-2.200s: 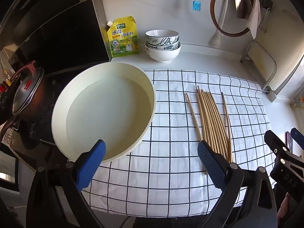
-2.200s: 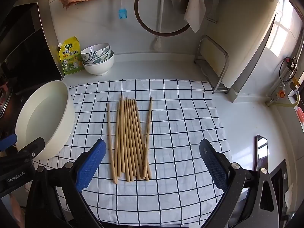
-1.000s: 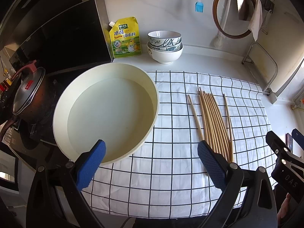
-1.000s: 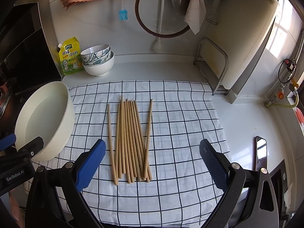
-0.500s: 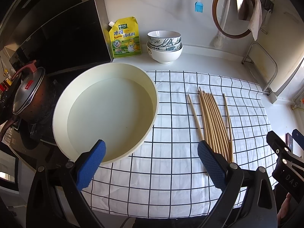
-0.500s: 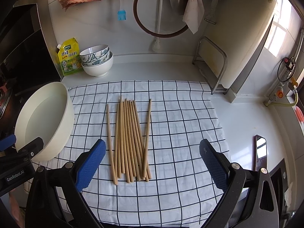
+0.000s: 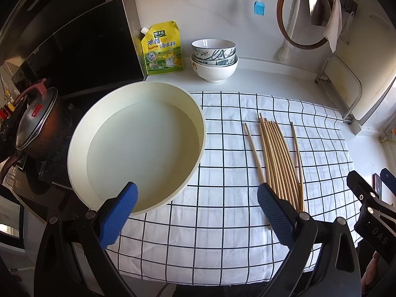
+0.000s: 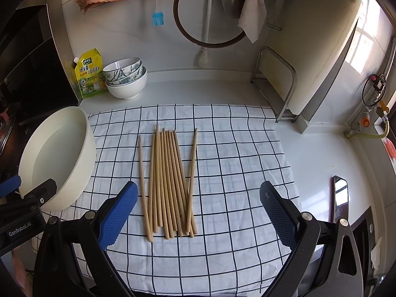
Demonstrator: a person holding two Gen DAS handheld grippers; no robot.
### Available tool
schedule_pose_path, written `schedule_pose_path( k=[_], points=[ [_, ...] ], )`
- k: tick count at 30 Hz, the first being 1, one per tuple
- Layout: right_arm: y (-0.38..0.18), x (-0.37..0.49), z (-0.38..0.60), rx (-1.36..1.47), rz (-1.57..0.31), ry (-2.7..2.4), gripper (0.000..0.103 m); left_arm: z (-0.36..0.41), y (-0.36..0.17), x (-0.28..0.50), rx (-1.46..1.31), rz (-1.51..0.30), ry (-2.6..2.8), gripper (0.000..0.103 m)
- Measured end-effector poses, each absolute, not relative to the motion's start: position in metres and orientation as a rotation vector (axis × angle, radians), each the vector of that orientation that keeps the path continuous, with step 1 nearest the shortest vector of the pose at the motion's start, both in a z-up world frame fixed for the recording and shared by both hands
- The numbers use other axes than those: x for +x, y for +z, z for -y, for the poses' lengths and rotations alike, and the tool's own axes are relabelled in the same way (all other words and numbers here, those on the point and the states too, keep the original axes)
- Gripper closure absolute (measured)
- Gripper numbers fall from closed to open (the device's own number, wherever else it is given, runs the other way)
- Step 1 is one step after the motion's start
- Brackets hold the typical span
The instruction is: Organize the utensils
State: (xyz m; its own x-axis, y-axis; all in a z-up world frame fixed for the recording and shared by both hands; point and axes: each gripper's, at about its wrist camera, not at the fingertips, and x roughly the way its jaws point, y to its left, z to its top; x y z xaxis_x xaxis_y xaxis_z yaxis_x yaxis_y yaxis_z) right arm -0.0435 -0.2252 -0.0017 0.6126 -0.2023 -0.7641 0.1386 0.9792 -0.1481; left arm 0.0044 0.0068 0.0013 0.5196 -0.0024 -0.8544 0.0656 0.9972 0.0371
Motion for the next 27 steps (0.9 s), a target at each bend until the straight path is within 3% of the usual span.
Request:
schedule_pose_path(
  k=[27],
  points=[
    [-0.006,-0.037,0.236,-0.085,-0.901,-0.200,0.009,0.005,-0.003,0.015,0.060,-1.038,-0.050,0.007]
  ],
)
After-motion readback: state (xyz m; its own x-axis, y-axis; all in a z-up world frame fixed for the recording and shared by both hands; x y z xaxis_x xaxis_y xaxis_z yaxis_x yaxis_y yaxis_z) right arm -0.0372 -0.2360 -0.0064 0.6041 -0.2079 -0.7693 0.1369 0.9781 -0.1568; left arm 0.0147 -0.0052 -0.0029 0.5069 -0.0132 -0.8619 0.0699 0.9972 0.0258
